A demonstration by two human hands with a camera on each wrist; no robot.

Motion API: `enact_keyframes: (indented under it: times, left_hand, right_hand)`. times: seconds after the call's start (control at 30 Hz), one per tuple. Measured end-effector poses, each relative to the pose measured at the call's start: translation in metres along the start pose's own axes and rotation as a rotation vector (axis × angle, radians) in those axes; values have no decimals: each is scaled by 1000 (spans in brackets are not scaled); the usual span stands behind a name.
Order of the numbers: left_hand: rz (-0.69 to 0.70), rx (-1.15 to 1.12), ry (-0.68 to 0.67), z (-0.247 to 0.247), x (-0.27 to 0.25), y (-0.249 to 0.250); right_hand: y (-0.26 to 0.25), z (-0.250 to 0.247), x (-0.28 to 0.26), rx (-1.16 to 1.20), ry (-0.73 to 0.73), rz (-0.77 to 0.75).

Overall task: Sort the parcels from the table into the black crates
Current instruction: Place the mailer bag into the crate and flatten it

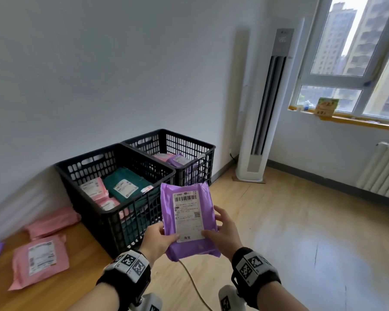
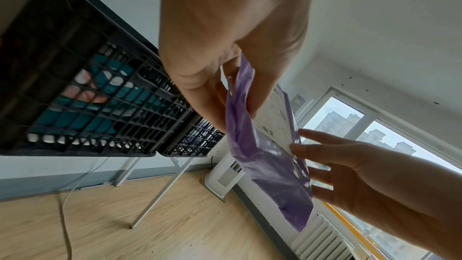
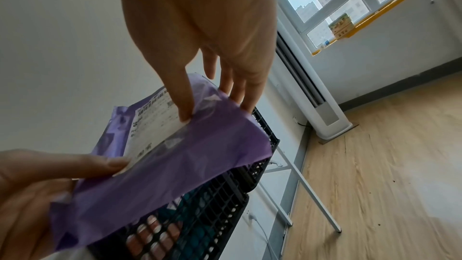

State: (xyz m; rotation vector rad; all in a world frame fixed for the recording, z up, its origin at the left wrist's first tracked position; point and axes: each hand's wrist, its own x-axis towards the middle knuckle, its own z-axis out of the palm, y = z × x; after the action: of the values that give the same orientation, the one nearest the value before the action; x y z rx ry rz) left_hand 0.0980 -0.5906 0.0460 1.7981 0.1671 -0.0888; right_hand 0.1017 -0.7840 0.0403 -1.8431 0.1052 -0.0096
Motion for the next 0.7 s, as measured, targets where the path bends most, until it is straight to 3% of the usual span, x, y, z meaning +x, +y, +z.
enact_keyframes:
  times: [0.27,0.7]
  left_hand:
    - [49,80,-14,59,112,28]
    - [-19,94,85,85,299,103]
  right_hand:
    - [3,-45,120,-44,29,34]
    - [-55,-69,333,-123,-87,-48]
